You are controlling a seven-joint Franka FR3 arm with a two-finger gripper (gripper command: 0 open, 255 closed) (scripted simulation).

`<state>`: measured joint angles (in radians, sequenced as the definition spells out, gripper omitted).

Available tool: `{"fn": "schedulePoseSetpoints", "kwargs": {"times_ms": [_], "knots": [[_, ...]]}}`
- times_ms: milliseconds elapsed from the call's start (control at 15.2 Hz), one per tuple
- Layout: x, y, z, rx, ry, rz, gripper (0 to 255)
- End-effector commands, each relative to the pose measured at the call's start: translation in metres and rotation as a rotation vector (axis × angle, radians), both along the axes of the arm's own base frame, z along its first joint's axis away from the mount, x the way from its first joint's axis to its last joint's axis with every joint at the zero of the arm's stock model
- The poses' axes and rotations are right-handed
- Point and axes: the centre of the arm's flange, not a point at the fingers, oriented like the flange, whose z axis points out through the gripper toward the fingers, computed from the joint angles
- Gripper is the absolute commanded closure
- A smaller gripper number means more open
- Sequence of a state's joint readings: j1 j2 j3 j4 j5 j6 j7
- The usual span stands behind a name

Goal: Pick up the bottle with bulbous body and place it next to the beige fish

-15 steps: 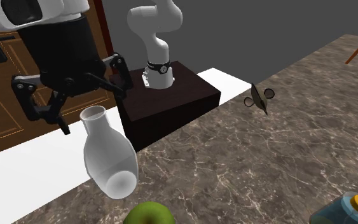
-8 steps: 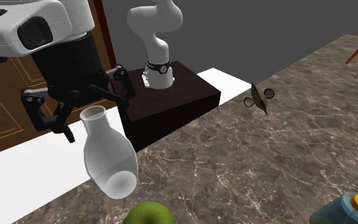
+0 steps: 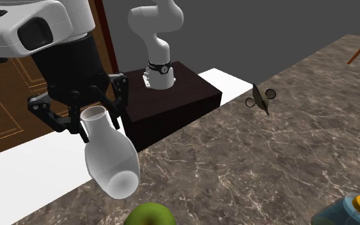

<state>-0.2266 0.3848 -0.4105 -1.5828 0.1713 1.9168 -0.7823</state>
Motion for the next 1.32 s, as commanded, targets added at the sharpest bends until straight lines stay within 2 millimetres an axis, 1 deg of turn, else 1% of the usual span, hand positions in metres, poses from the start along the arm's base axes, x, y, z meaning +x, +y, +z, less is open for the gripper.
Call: {"fn": "schedulePoseSetpoints", "kwargs": {"times_ms": [0,264,1254], "knots": [[0.0,0.0,0.0,0.0,0.0,0.0,255],[0.0,0.0,0.0,0.0,0.0,0.0,255],[0.0,0.0,0.079,0.0,0.0,0.0,255]]}}
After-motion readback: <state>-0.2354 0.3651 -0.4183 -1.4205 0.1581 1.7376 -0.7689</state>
